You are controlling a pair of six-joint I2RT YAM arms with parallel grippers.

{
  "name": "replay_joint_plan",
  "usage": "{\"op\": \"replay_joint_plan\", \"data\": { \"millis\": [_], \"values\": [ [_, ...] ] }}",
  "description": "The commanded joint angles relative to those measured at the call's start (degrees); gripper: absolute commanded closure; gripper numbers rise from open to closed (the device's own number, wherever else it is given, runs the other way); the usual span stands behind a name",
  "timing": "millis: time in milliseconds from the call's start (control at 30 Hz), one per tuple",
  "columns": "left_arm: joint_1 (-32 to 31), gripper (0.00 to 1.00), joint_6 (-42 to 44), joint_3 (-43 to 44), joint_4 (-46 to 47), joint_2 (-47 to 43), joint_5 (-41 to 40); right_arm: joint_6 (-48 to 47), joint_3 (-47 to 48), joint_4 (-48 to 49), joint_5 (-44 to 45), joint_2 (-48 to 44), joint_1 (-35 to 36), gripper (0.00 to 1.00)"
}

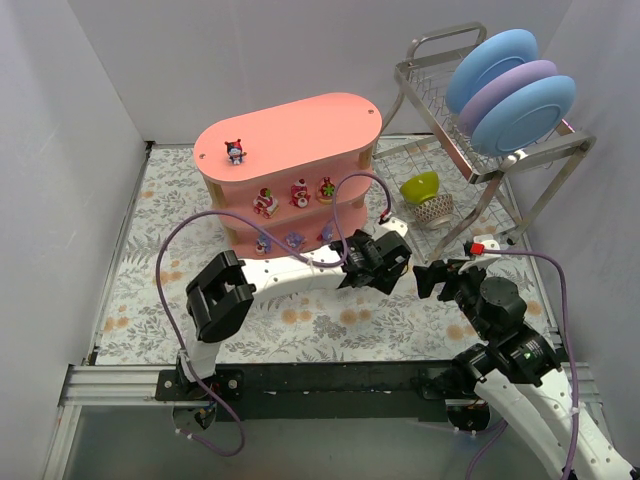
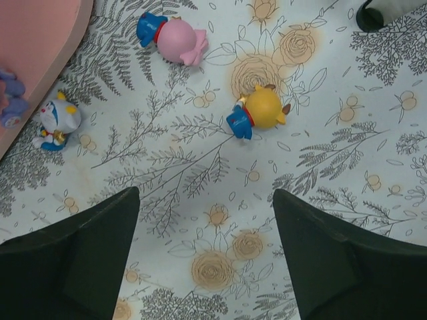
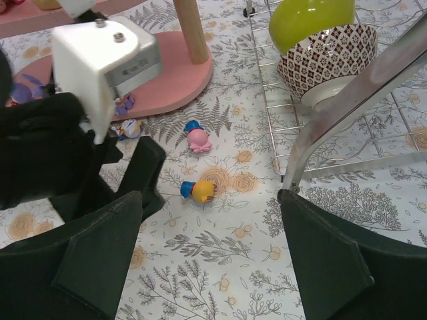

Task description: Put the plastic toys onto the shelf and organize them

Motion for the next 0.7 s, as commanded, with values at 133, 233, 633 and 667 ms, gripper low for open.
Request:
{"op": "replay_joint_plan", "data": {
  "millis": [133,233,633,667],
  "values": [
    [3.68,0.24,4.20,4.27,6.48,5.25,9.37,0.17,-0.74,2.59,1.17,-1.45,0.27,0.09],
    [4.73,0.29,4.82,5.50,6.83,7.27,10.97,0.17,-0.65,2.51,1.17,-1.45,0.27,0.09],
    [6.14,0.49,6.92,7.35,8.59,12.80,16.51,0.26,-0.74,2.59,1.00,-1.27,0.27,0.09],
    [6.14,0.50,7.01,7.70,8.59,13.16,17.03,0.17,-0.74,2.59,1.00,-1.18,0.27,0.09]
  ]
}}
